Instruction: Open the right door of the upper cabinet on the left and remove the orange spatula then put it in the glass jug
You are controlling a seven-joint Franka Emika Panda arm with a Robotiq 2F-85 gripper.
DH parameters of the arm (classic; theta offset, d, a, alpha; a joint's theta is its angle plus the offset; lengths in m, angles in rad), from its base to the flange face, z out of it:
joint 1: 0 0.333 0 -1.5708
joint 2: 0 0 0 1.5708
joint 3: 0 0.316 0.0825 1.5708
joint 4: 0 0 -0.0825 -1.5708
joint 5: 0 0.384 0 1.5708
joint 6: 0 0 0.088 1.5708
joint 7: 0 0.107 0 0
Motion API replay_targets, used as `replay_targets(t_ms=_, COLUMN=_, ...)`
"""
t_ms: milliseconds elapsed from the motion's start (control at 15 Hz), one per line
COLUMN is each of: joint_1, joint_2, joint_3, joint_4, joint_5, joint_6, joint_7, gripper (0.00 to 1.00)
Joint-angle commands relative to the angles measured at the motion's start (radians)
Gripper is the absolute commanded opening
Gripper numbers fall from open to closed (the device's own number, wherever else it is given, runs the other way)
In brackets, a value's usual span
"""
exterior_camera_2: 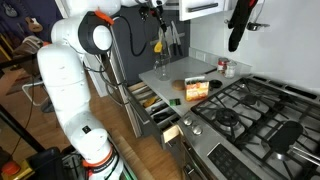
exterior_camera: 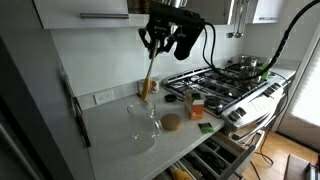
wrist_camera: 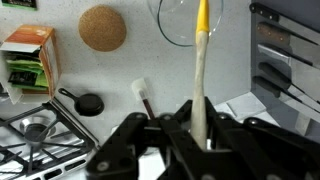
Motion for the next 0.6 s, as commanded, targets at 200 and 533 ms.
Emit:
replay_targets(t_ms=200, joint_1=0.032, joint_2=0.039, joint_3=-0.001, joint_4=0.027, joint_5=-0.118, joint_6=0.009, joint_7=0.014, gripper=0.03)
replay_targets(t_ms=533, joint_1=0.047, joint_2=0.061, joint_3=-0.001, joint_4=0.03, joint_5=-0.17, joint_6=0.041, joint_7=0.036, gripper=0.03)
